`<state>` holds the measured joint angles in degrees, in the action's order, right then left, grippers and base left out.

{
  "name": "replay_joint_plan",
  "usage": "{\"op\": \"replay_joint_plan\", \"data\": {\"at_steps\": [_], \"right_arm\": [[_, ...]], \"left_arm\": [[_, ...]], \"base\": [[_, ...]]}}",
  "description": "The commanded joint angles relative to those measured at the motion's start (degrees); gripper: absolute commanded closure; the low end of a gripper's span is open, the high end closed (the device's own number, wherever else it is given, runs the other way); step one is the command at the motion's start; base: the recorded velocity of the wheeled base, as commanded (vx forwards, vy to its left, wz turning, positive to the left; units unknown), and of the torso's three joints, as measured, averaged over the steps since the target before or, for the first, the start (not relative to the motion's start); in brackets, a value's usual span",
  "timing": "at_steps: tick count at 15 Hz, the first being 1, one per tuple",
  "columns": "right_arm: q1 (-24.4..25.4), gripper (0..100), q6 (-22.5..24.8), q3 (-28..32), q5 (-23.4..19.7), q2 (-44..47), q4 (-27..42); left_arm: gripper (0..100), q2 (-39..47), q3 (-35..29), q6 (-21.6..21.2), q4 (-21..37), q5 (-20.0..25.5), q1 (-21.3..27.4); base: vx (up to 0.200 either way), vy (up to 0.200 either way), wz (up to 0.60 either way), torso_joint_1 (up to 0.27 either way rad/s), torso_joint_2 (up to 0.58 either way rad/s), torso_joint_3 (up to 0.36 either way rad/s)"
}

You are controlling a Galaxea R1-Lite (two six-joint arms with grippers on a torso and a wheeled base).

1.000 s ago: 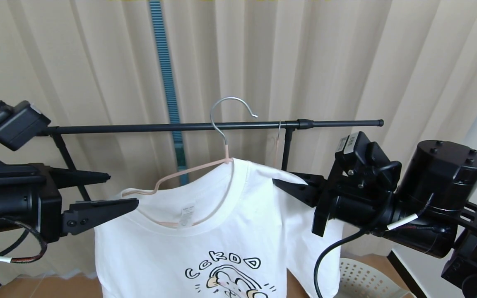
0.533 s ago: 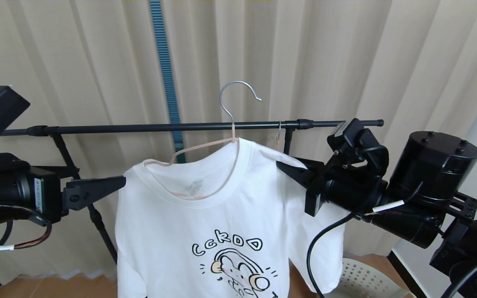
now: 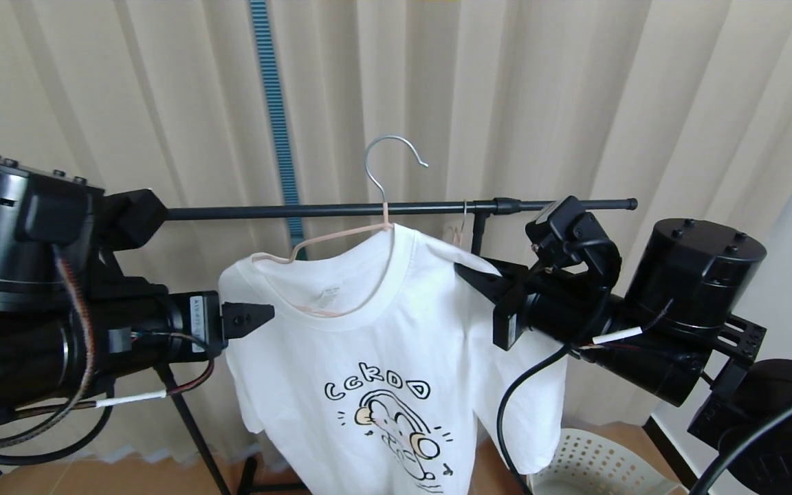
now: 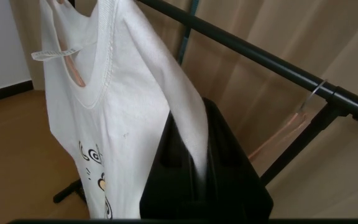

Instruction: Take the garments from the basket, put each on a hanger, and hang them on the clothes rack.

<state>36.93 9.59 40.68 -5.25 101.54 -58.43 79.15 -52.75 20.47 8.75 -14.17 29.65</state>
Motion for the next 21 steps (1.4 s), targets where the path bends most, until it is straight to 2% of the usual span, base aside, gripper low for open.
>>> {"op": "replay_joint_plan", "data": {"at_steps": [1, 6, 10, 16, 17, 21], "right_arm": [[0.1, 100, 0.0, -0.1, -0.1, 0.0, 0.0], [0.1, 100, -0.1, -0.4, -0.4, -0.5, -0.1], [0.0, 100, -0.2, -0.5, -0.4, -0.6, -0.1], [0.0, 100, -0.2, -0.5, -0.5, -0.6, -0.1], [0.0, 100, -0.2, -0.5, -0.5, -0.6, -0.1], [0.0, 100, -0.2, -0.6, -0.5, -0.6, -0.1]], "left_arm": [[0, 7.1, -3.3, 3.5, 0.0, -4.0, 1.0], [0, 9.5, -6.0, 6.1, -0.3, -8.1, 1.0], [0, 10.8, -7.2, 7.9, -0.3, -8.5, 0.4], [0, 12.0, -7.3, 8.5, -0.4, -8.9, -1.2], [100, 12.2, -7.3, 8.5, -0.4, -8.9, -1.3], [100, 12.5, -7.2, 8.8, -0.6, -8.9, -1.4]], "base": [[0.000, 0.000, 0.00, 0.000, 0.00, 0.000], [0.000, 0.000, 0.00, 0.000, 0.00, 0.000], [0.000, 0.000, 0.00, 0.000, 0.00, 0.000], [0.000, 0.000, 0.00, 0.000, 0.00, 0.000], [0.000, 0.000, 0.00, 0.000, 0.00, 0.000], [0.000, 0.000, 0.00, 0.000, 0.00, 0.000]]}}
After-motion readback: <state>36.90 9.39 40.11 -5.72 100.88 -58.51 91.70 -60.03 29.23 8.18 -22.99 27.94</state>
